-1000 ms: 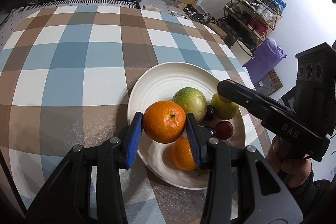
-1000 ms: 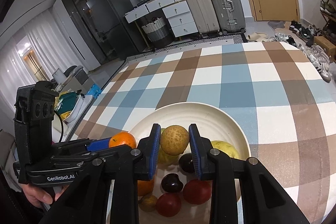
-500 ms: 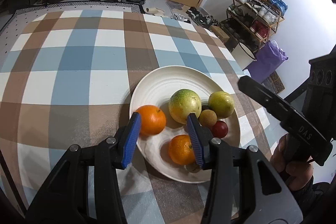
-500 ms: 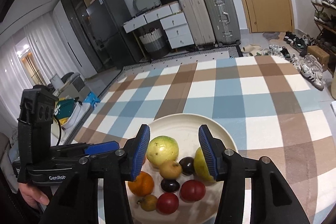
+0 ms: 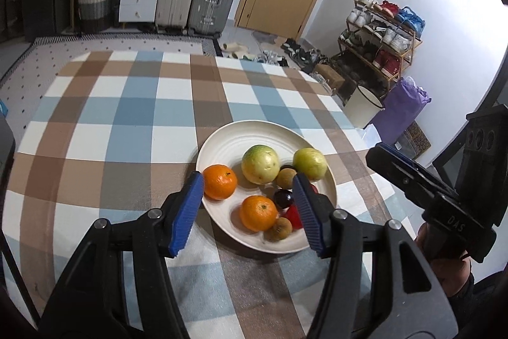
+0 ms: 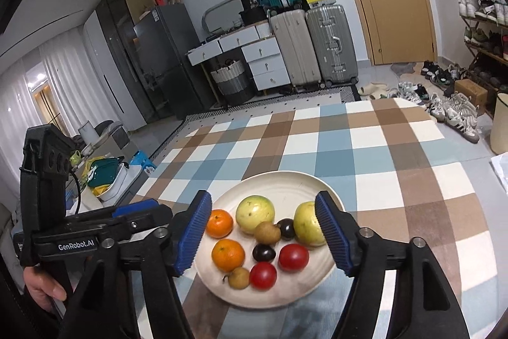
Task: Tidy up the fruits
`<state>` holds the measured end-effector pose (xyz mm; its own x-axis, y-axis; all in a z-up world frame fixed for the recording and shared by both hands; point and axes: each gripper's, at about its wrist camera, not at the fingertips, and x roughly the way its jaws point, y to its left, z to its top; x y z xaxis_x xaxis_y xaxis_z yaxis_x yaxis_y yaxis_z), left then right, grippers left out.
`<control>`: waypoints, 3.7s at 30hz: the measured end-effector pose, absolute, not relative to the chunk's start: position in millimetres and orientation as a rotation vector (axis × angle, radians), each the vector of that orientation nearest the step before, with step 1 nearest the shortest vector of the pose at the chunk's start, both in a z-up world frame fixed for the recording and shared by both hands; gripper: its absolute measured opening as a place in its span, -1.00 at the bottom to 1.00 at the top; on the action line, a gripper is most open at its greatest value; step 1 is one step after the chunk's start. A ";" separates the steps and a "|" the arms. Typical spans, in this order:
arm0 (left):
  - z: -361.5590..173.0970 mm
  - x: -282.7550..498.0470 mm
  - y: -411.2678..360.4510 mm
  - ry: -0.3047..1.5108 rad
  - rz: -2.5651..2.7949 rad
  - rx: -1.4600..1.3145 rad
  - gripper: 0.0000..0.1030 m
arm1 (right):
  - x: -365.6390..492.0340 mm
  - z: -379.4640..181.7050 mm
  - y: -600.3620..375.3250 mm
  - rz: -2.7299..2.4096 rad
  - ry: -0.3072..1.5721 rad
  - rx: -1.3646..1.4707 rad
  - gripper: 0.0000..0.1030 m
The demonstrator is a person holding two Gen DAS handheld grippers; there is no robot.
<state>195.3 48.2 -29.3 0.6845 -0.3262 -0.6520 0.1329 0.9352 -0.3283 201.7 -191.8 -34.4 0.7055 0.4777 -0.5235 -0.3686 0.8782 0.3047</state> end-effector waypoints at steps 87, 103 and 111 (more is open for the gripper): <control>-66.7 79.5 26.4 0.311 0.016 -0.025 0.98 | 86.3 -69.3 -196.7 0.354 0.312 -0.059 0.99; -66.4 79.6 26.7 0.311 0.016 -0.026 0.98 | 86.4 -69.3 -196.9 0.354 0.312 -0.058 0.99; -65.8 79.2 26.8 0.312 0.016 -0.025 0.98 | 86.4 -69.3 -196.9 0.354 0.312 -0.059 0.99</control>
<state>79.2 26.8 -65.8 0.9517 0.0121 -0.3067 -0.0199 0.9995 -0.0225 86.4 -196.9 -69.3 0.8909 0.3314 -0.3104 -0.3495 0.9370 -0.0026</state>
